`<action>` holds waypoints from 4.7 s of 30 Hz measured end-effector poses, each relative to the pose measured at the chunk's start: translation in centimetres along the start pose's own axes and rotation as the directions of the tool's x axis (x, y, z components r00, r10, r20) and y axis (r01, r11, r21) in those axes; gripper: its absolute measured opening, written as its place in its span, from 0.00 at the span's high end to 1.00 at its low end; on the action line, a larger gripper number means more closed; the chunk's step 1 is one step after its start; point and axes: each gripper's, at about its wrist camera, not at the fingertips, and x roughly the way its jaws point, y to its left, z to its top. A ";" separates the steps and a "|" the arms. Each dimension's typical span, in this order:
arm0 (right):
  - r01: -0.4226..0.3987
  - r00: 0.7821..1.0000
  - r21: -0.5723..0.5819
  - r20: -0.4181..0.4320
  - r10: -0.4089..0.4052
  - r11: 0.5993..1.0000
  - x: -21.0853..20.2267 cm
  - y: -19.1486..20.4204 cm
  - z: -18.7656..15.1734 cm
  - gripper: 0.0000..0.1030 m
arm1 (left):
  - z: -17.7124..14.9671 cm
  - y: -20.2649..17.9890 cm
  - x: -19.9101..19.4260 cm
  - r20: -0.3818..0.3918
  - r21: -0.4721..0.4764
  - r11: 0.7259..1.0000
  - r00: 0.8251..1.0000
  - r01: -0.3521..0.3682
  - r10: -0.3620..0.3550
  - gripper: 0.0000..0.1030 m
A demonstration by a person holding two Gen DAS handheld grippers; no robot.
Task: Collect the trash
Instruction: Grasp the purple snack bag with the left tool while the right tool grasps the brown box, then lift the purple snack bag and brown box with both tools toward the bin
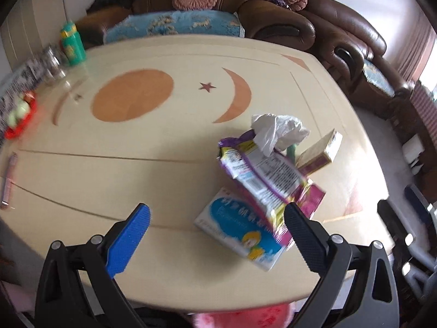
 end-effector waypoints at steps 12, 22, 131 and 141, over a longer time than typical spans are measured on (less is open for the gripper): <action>-0.029 0.999 0.054 -0.029 0.031 0.998 4.8 0.6 0.6 0.24 | 3.7 0.5 5.0 -0.069 -0.114 0.988 0.991 0.107 -0.116 0.07; -0.047 0.995 0.195 -0.075 0.063 0.980 9.7 0.3 0.9 0.24 | 4.2 0.6 8.0 -0.101 -0.181 0.970 0.978 0.163 -0.183 0.07; 0.015 0.986 -0.040 0.164 -0.009 0.999 -4.9 3.9 0.2 0.80 | -2.8 -1.1 -8.9 0.202 0.039 0.996 0.976 0.075 -0.081 0.98; 0.039 0.985 -0.056 0.171 -0.029 0.998 -9.7 4.1 -1.5 0.80 | -7.8 -2.5 -13.2 0.267 0.093 0.996 0.963 0.005 -0.030 0.98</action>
